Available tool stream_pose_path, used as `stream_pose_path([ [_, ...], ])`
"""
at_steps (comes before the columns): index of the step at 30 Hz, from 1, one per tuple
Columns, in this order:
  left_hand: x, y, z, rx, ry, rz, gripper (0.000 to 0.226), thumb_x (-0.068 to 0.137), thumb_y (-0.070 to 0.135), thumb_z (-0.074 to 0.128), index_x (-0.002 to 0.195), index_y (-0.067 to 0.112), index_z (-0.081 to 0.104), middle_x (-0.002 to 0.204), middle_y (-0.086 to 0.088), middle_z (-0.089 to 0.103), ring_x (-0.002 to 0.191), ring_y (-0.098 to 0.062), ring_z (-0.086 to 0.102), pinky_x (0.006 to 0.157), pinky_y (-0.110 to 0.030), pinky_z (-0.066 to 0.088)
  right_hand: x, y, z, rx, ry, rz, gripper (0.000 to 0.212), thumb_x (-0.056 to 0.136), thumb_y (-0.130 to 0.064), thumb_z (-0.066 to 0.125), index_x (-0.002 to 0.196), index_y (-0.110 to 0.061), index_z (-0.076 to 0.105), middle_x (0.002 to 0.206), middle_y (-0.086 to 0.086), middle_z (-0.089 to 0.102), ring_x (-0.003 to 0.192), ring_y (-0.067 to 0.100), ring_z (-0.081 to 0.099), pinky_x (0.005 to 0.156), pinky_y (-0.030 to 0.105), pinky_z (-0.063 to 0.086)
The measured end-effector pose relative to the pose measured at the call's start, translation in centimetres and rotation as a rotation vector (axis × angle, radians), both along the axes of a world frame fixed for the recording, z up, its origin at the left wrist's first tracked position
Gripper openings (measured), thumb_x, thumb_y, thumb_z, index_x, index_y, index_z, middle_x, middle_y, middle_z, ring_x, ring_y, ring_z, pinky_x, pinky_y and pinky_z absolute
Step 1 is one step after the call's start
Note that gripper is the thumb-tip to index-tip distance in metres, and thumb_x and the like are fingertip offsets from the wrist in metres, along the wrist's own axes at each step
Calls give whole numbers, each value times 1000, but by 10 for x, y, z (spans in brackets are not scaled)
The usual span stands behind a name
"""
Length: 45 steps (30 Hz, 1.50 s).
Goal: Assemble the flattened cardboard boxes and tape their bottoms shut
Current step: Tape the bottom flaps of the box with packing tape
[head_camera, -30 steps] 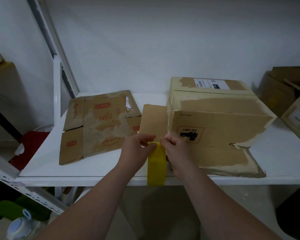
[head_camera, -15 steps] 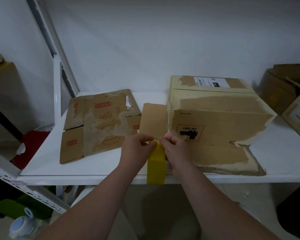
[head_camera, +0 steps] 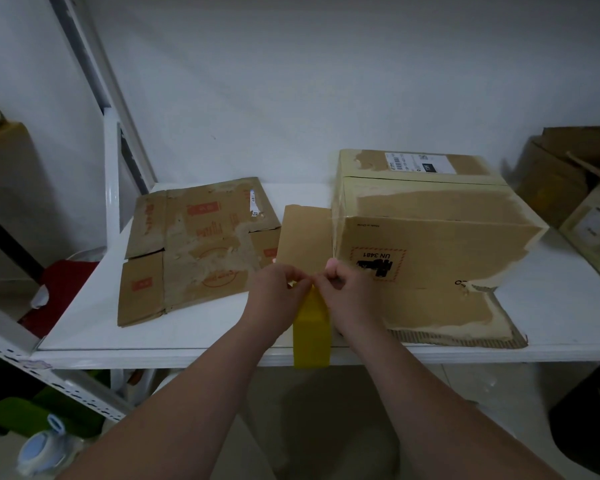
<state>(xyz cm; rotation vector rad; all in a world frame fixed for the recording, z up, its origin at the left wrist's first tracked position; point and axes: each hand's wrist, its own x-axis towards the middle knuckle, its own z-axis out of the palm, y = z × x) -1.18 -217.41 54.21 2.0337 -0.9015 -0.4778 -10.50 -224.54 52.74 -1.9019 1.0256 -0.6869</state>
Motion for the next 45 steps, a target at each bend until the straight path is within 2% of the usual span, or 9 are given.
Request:
stream_pose_path([
  [3,-1,-1,3,31,-58,-5,19,94,21,58,101,10,72,92,0,63,90,-16,59,83,-33,50,1,-1,1,-220,160,-29,16,91,-31,61,87,-15,59,97,2,54,83,14,54,63,17,36],
  [7,-2,0,1,27,-7,25,18,94,19,57,101,9,70,94,0,61,90,-15,56,78,-29,46,-6,-12,4,-188,212,-86,46,87,-43,64,122,-13,60,123,4,49,105,17,54,83,25,44],
  [13,10,4,10,35,-64,92,21,95,19,56,106,10,70,99,-3,65,82,-12,54,73,-26,44,8,-12,9,6,93,32,15,96,-19,53,96,-14,67,90,1,63,80,16,60,78,41,56],
  [18,58,11,37,111,-378,173,19,94,19,57,91,9,73,92,-4,60,74,-18,52,61,-25,39,38,-8,13,179,5,74,10,92,-16,60,99,-13,67,86,-2,62,75,15,60,65,30,58],
  [24,112,20,26,460,-709,67,18,92,10,53,103,11,67,103,-6,46,109,-27,44,76,-32,46,83,2,1,358,-23,194,11,94,-15,59,91,-19,68,93,4,63,75,14,57,57,21,52],
  [31,127,24,-15,617,-642,-165,27,96,14,45,113,10,66,127,-6,53,117,-26,44,93,-35,44,109,5,-12,428,-17,256,19,95,-9,54,94,-22,68,127,4,57,79,10,56,58,19,51],
  [35,123,19,-17,443,-557,-138,26,94,18,49,109,19,70,120,-3,64,110,-23,57,96,-34,42,112,2,-16,438,-12,267,28,94,-3,51,90,-25,67,115,4,60,81,12,56,56,18,50],
  [39,110,16,-6,179,-249,-29,25,89,15,61,113,15,71,112,-3,70,106,-16,62,87,-20,41,107,0,-15,435,-4,267,29,93,-3,51,79,-24,64,91,5,57,77,16,54,59,23,52],
  [45,99,13,-6,136,-245,13,16,88,17,64,99,17,76,97,-4,73,93,-18,65,79,-25,46,98,-1,-13,496,-27,254,30,92,1,49,83,-22,67,89,3,57,71,14,52,62,25,53],
])
